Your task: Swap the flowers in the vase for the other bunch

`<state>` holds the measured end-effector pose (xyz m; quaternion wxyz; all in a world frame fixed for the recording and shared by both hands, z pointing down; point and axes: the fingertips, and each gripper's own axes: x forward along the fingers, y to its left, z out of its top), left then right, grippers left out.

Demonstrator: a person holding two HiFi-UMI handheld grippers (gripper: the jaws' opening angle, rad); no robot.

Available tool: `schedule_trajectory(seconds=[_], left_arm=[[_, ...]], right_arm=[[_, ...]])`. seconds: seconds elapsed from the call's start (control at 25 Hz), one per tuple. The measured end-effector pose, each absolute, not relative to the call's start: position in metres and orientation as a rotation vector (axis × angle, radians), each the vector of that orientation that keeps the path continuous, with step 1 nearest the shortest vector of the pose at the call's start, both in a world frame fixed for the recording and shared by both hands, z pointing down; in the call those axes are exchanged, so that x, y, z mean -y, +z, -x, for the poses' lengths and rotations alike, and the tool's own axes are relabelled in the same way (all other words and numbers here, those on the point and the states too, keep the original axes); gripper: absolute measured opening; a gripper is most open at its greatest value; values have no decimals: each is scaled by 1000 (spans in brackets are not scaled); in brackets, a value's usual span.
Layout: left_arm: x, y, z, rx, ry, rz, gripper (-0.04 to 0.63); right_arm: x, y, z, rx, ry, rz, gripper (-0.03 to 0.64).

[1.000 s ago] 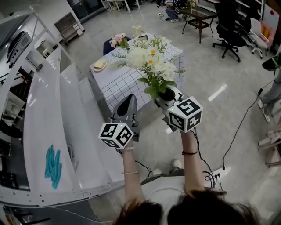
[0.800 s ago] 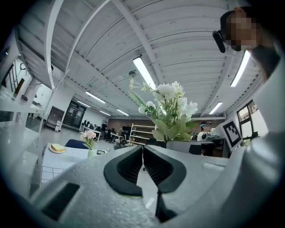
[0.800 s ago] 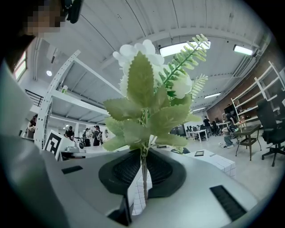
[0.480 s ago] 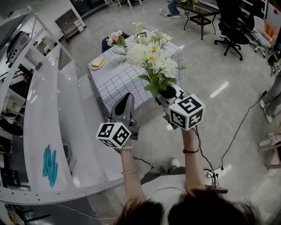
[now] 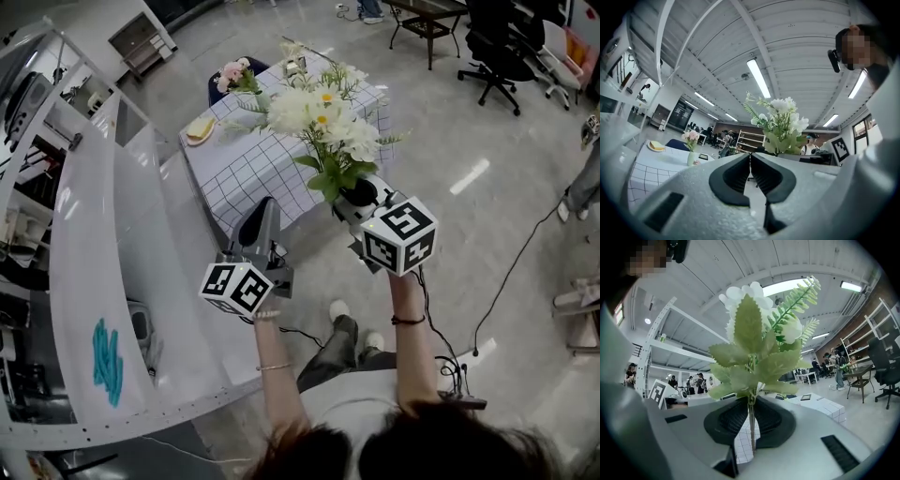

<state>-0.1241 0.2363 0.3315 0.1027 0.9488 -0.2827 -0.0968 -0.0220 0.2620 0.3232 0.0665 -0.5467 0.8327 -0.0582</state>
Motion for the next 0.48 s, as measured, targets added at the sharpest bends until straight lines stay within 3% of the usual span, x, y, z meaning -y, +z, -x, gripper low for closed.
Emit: schedule_trajectory(seconds=[0.48], left_arm=[[-164,355,101,775,-227,-2854,18]], right_arm=[[-196,351,1,-2479,-188,1718,41]])
